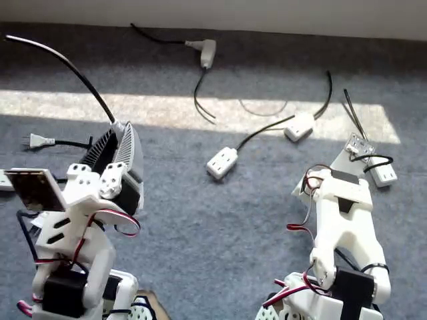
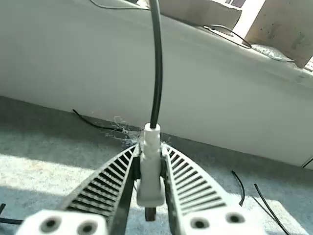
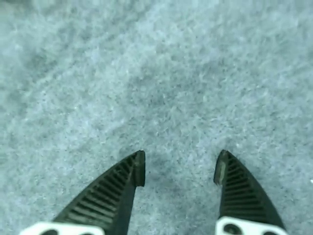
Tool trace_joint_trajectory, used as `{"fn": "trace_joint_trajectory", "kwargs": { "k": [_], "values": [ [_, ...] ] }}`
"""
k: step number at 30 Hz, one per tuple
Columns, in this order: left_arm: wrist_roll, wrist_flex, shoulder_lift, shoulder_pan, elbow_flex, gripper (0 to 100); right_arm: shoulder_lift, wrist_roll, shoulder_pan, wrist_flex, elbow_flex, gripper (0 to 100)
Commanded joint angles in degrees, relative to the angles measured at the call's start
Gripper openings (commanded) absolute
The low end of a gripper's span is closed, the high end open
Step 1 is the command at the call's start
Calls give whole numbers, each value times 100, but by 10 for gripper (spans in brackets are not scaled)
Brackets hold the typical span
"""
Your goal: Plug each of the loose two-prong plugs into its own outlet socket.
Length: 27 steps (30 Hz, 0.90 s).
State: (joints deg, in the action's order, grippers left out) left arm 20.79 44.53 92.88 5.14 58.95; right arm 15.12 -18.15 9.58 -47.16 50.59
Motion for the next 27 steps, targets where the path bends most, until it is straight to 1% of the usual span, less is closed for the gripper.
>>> {"fn": "trace_joint_trajectory", "kwargs": {
  "k": [1,4,6,10,12,16,18,20,22,23,25,27],
  "values": [
    [501,-624,796,75,699,6,215,79,40,48,-22,228],
    [967,-1125,1138,400,1051,6,224,79,-57,31,-57,228],
    [1407,-1565,1182,655,1253,6,233,79,-189,22,-75,228],
    [2910,-2382,1182,1033,1736,6,365,79,-549,-321,-321,228],
    [3455,-2629,1182,1121,2035,6,629,79,-646,-593,-426,228],
    [3332,-2971,1182,1042,2756,7,1446,79,-822,-840,-435,225],
    [3411,-3218,1182,1051,3108,7,1930,79,-998,-866,-391,190],
    [3736,-3543,1182,1086,3442,7,2422,176,-1235,-848,-215,114],
    [4299,-3895,1182,1086,3714,7,2914,545,-1473,-831,4,22],
    [4519,-4035,1182,1068,3802,7,3160,703,-1543,-831,145,0],
    [4703,-4097,1182,1077,3811,7,3626,932,-1701,-831,444,21],
    [4809,-4079,1182,1095,3811,7,4084,1055,-1921,-831,725,8]
  ]
}}
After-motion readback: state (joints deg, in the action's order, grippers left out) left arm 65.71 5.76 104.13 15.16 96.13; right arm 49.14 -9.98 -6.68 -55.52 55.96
